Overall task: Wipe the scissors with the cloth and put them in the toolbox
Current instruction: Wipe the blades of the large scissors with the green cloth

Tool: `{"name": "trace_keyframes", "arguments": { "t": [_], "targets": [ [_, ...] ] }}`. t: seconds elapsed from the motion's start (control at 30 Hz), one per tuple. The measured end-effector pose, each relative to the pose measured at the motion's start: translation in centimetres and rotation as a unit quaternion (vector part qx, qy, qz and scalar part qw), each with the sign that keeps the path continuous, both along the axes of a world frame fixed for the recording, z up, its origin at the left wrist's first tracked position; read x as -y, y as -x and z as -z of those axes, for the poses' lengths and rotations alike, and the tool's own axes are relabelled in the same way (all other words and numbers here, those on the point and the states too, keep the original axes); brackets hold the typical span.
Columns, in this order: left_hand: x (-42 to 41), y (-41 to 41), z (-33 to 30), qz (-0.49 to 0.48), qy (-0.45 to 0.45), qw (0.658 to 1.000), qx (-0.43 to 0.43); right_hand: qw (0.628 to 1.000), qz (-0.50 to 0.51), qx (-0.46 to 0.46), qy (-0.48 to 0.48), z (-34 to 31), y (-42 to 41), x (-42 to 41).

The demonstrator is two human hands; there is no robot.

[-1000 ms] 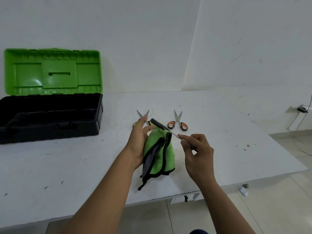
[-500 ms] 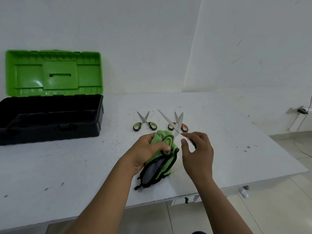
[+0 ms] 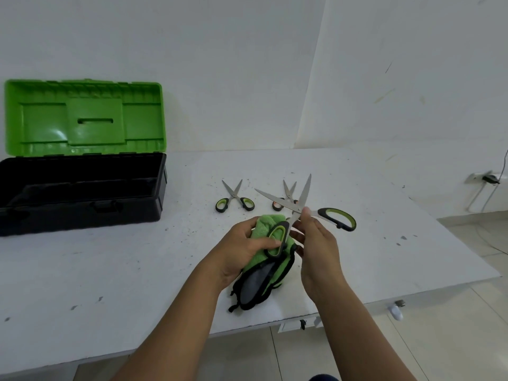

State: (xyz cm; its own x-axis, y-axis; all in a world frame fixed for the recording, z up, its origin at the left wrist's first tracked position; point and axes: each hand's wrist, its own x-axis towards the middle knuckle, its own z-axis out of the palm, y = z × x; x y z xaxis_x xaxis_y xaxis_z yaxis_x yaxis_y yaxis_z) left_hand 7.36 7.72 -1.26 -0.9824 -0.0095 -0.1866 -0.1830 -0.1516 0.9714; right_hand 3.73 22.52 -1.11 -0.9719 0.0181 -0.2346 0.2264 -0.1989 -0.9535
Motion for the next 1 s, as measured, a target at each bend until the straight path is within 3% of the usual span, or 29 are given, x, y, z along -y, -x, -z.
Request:
{"name": "trace_keyframes", "arguments": {
  "t": [0.1, 0.2, 0.3, 0.4, 0.5, 0.63, 0.73, 0.83, 0.9, 1.0],
  "targets": [
    [-0.1, -0.2, -0.2, 0.011, 0.009, 1.0, 0.001, 1.0, 0.026, -0.01, 0.015, 0.0, 0.2, 0.2],
    [0.3, 0.0, 0.0, -0.02, -0.081, 0.996, 0.023, 0.997, 0.053, -0.027, 0.044, -0.6, 0.2, -0.1],
    [0.8, 0.6, 0.3, -0.14, -0.15, 0.977, 0.054, 0.994, 0.09, -0.036, 0.04, -1.2, 0.3, -1.0],
    [1.5, 1.2, 0.3, -0.265, -0.225, 0.937, 0.029, 0.997, 0.052, -0.056, -0.027, -1.5, 0.2, -1.8],
    [2.0, 1.7, -0.4, -0.278, -0.253, 0.926, -0.02, 0.994, 0.012, -0.081, -0.067, -1.2, -0.4, -1.8],
    [1.1, 1.3, -2.0, -0.162, -0.178, 0.97, -0.02, 0.988, -0.034, -0.12, -0.096, -0.6, -0.9, -1.1],
    [0.6, 0.9, -2.4, -0.063, -0.157, 0.985, 0.011, 0.981, -0.042, -0.144, -0.126, -0.7, -0.9, -0.8],
    [0.6, 0.6, -2.5, 0.007, 0.019, 1.0, 0.005, 0.979, -0.05, -0.155, -0.121, -0.8, -0.7, -0.9],
    [0.4, 0.3, -2.7, 0.037, 0.142, 0.989, -0.017, 0.976, -0.064, -0.172, -0.12, -0.7, -0.8, -0.9],
    [-0.2, 0.4, -2.9, 0.002, 0.164, 0.986, -0.042, 0.977, -0.08, -0.172, -0.099, -0.6, -1.2, -0.6]
  ]
}}
